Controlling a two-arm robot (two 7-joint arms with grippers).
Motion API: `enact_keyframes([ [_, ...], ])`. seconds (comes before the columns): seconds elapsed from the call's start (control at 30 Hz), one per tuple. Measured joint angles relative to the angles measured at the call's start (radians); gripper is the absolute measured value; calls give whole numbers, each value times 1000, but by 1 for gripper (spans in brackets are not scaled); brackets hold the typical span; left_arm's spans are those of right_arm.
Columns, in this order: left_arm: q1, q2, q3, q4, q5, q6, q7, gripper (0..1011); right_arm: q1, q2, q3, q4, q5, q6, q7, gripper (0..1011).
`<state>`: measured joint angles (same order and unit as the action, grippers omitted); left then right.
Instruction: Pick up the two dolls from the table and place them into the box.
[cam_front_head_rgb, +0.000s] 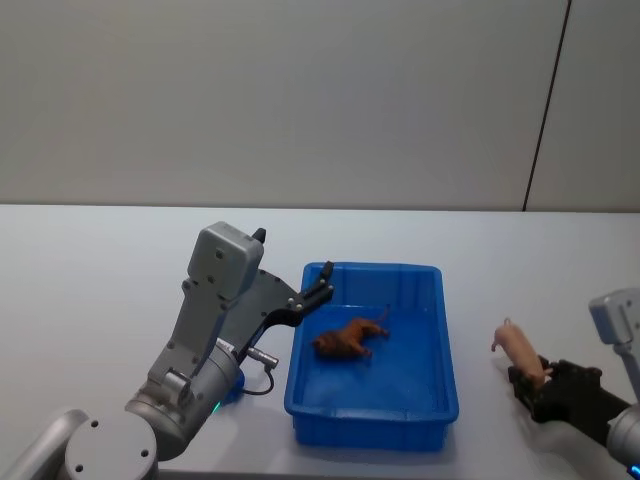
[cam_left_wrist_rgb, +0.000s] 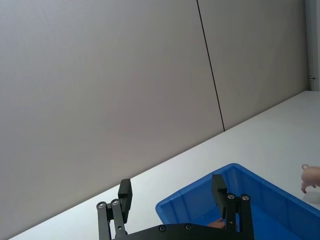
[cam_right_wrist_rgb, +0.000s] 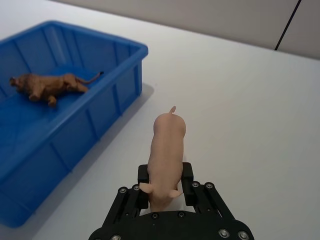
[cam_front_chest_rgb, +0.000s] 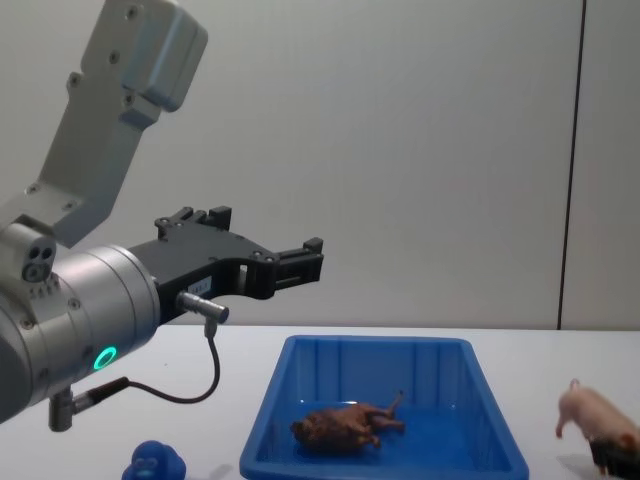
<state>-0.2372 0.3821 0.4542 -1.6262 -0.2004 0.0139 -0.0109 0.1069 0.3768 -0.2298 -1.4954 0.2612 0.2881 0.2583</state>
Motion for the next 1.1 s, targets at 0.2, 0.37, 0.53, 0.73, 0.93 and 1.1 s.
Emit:
enact_keyframes([
  [0.2, 0, 0, 0, 0, 0, 0, 0, 1002, 6, 0, 7, -19, 10, -28, -14, 363],
  [0.37, 0, 0, 0, 0, 0, 0, 0, 1002, 20, -3, 14, -46, 20, -55, -20, 363],
  [0.53, 0, 0, 0, 0, 0, 0, 0, 1002, 38, -9, 17, -74, 27, -68, -8, 363],
  [0.73, 0, 0, 0, 0, 0, 0, 0, 1002, 63, -21, 12, -102, 30, -70, 31, 363],
  [0.93, 0, 0, 0, 0, 0, 0, 0, 1002, 95, -46, -12, -112, 17, -40, 91, 363],
  [1.1, 0, 0, 0, 0, 0, 0, 0, 1002, 116, -69, -36, -103, -8, -12, 129, 363],
])
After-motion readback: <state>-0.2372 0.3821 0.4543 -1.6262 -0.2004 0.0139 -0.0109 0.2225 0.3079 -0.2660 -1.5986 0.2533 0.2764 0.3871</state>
